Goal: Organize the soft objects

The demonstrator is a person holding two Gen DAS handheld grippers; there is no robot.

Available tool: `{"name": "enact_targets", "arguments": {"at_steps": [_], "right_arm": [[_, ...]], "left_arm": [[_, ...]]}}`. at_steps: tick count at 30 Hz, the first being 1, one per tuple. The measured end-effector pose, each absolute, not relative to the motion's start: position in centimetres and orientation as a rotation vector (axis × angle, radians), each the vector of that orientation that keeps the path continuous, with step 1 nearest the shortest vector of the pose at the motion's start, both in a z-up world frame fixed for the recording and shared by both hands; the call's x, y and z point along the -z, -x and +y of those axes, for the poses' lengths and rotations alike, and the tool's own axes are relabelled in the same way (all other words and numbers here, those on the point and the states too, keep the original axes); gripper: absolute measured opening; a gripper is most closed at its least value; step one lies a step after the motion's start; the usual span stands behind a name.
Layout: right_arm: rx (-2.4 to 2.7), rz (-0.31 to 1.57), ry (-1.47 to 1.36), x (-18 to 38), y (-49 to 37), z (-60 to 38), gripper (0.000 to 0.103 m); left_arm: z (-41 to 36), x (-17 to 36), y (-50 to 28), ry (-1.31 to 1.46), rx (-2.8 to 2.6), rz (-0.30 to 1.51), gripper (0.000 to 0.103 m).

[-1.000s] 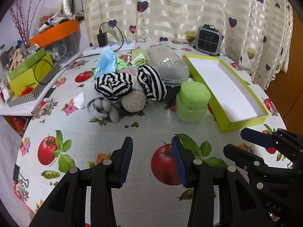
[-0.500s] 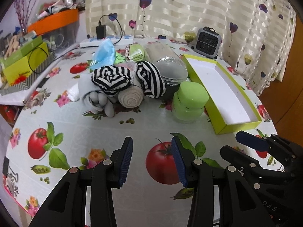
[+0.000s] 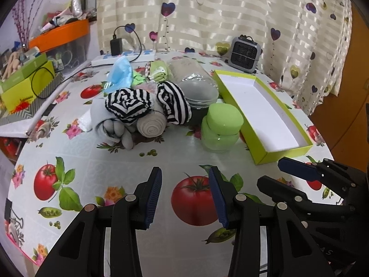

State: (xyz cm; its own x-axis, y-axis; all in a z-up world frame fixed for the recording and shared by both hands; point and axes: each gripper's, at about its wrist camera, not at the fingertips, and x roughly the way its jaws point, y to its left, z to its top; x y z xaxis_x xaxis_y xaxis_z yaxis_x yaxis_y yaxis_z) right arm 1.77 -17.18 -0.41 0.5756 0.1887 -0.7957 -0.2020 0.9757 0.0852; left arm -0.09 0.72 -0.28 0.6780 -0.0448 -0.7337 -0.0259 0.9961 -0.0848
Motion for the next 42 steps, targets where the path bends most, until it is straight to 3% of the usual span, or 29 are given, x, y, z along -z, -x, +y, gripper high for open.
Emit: {"name": "enact_targets", "arguments": {"at_steps": [42], "right_arm": [[-0.343, 0.883, 0.039, -1.5, -5.3, -15.2, 0.045]], "left_arm": [[4.1, -0.5, -2.4, 0.121, -0.026, 0.818, 0.041]]}}
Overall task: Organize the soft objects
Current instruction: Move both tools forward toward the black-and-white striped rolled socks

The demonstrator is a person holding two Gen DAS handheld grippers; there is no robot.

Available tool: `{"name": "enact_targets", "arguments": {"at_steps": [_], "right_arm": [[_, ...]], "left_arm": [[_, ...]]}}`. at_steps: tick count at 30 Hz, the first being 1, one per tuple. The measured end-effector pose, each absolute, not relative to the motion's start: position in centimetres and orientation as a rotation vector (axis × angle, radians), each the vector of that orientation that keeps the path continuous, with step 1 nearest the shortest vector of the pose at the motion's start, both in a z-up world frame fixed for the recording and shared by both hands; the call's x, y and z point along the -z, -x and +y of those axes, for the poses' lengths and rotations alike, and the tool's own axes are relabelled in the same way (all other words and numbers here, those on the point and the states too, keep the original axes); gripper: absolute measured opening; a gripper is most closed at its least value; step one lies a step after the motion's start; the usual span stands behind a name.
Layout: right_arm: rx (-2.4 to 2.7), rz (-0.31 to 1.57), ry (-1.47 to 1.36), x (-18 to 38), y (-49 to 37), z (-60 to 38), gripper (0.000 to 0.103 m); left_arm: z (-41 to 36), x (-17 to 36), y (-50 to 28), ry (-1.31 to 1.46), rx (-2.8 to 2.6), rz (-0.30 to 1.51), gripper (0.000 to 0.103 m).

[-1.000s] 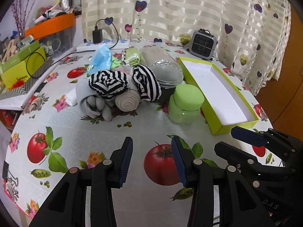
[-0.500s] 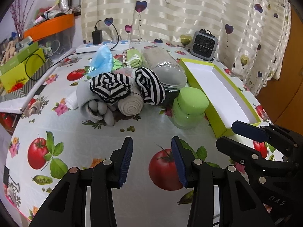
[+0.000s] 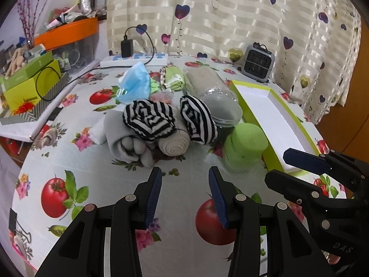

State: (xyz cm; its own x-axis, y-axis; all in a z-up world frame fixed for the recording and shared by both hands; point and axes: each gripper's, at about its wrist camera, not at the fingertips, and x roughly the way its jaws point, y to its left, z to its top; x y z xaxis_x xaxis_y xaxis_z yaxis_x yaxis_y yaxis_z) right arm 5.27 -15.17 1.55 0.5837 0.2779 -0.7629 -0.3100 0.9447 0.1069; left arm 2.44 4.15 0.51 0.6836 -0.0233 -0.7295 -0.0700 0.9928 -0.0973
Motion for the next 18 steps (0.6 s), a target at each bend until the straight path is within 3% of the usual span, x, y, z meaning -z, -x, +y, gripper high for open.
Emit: {"name": "enact_targets", "arguments": {"at_steps": [18], "right_arm": [[-0.363, 0.882, 0.067, -2.0, -8.4, -13.3, 0.045]], "left_arm": [[7.9, -1.1, -3.1, 0.183, -0.06, 0.805, 0.041]]}}
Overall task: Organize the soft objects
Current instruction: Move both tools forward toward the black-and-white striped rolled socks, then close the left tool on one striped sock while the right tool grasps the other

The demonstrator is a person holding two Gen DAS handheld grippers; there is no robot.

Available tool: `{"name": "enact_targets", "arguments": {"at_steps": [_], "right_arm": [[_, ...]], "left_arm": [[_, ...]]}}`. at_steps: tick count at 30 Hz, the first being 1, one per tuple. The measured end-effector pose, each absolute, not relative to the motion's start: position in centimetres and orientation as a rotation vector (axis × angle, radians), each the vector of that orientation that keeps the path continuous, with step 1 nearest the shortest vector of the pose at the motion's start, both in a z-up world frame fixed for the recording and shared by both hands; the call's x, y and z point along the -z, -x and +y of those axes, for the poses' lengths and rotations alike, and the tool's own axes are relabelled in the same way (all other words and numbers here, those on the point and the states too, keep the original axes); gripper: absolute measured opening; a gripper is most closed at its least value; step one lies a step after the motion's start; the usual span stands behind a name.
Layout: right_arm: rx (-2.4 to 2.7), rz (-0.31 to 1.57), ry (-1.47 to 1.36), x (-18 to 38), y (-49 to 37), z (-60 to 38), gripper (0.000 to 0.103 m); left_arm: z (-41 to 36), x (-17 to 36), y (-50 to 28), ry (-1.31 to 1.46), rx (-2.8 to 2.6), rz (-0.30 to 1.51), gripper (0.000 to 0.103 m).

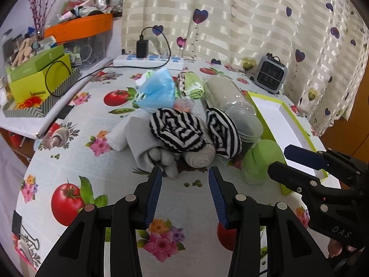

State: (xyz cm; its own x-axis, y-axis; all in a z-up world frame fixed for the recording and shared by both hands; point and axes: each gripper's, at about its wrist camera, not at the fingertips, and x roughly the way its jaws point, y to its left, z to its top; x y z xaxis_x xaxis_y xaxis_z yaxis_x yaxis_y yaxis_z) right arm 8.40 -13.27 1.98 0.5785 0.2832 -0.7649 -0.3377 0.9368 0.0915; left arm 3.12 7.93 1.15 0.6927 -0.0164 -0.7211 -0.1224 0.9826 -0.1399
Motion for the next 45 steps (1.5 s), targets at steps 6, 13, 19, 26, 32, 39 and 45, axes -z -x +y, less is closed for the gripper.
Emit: {"name": "enact_targets", "arguments": {"at_steps": [6, 13, 19, 26, 32, 39, 45], "right_arm": [[-0.369, 0.886, 0.069, -1.5, -10.1, -12.6, 0.045], [-0.377, 0.889, 0.078, -1.1, -12.3, -11.9, 0.045], [-0.385, 0.886, 0.094, -0.8, -13.9, -11.2, 0.045], [-0.388, 0.916, 0.124, 0.6, -14.9, -10.3, 0.038], [-0.366, 0.903, 0.171, 0.7, -15.4, -9.8, 0.008], [-0.386, 0.872, 0.153, 0.0, -14.7, -9.9, 0.004], [-0.399, 0.843, 0.113, -1.0, -13.6, -10.6, 0.004]], "left_arm": [[10.3, -0.8, -3.6, 0.237, -0.087, 0.81, 0.041], [12.2, -0.6, -5.1, 0.286, -0.094, 0.802, 0.041], [12.4, -0.5, -7.0, 0.324, -0.039, 0.799, 0.041], [12.5, 0.2, -8.9, 0.346, -0.015, 0.81, 0.041], [12.2, 0.6, -9.9, 0.348, -0.006, 0.827, 0.041], [12.5, 0.8, -9.9, 0.387, 0.034, 0.82, 0.015], [12.1, 0.1, -9.0, 0.383, 0.043, 0.802, 0.007]]}}
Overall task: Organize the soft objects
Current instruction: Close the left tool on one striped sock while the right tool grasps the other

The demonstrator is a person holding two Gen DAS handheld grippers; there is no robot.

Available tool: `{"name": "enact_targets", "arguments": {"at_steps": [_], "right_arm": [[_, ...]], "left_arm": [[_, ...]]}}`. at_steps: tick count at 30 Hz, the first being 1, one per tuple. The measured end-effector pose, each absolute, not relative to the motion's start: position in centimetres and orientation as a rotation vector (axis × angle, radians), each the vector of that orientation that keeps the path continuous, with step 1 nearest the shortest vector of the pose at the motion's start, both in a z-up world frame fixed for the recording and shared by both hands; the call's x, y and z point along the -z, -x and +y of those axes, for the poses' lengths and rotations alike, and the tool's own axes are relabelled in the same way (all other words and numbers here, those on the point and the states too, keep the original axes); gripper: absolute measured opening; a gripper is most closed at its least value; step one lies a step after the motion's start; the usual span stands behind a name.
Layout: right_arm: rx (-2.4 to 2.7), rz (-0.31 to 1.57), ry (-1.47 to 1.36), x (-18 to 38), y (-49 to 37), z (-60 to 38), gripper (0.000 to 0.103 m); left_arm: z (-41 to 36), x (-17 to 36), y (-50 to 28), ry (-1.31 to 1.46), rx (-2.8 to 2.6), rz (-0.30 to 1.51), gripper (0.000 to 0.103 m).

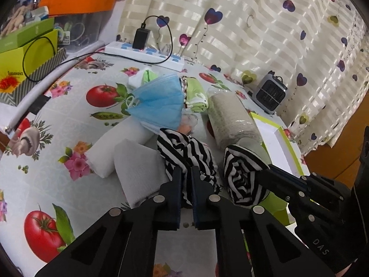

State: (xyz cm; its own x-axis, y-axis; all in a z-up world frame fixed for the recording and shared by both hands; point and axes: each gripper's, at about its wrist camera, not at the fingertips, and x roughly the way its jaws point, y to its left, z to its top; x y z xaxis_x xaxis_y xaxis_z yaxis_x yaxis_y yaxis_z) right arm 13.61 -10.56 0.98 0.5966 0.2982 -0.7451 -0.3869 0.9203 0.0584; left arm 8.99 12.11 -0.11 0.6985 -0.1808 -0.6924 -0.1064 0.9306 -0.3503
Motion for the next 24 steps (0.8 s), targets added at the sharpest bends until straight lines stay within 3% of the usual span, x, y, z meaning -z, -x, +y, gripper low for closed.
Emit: {"name": "enact_targets", "arguments": {"at_steps": [24], "right_arm": [[-0.338, 0.695, -0.04, -6.1, -9.2, -17.0, 0.004]], "left_arm": [[6.4, -6.9, -5.7, 0.252, 0.112, 0.688, 0.006]]}}
